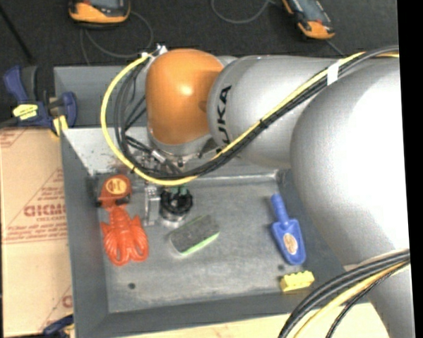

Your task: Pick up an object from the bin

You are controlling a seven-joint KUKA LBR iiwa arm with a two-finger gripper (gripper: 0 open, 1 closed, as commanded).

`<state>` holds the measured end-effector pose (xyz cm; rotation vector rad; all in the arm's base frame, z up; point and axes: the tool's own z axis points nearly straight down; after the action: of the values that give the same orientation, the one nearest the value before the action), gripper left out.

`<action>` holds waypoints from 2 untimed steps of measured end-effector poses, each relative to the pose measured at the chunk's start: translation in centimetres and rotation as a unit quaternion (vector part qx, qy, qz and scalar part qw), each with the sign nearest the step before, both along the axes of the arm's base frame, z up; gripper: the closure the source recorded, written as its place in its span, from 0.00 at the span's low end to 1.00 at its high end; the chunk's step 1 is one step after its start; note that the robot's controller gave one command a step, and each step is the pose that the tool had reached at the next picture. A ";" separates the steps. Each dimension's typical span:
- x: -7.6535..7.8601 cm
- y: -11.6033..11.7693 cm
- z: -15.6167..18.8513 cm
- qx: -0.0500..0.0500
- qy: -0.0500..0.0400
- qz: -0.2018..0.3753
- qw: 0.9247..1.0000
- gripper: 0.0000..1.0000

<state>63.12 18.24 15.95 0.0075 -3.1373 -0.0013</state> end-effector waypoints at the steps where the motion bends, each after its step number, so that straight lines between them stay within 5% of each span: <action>1: 0.2 -0.1 0.5 0.001 -0.004 -0.001 1.000 0.00; 2: -0.6 -5.0 -4.2 0.001 -0.007 0.010 1.000 0.00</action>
Offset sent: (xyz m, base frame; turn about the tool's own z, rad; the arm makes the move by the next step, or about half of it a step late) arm -0.0127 -0.0805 -0.0717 -0.0256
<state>62.52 13.21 11.77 0.0385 -3.1507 -0.0043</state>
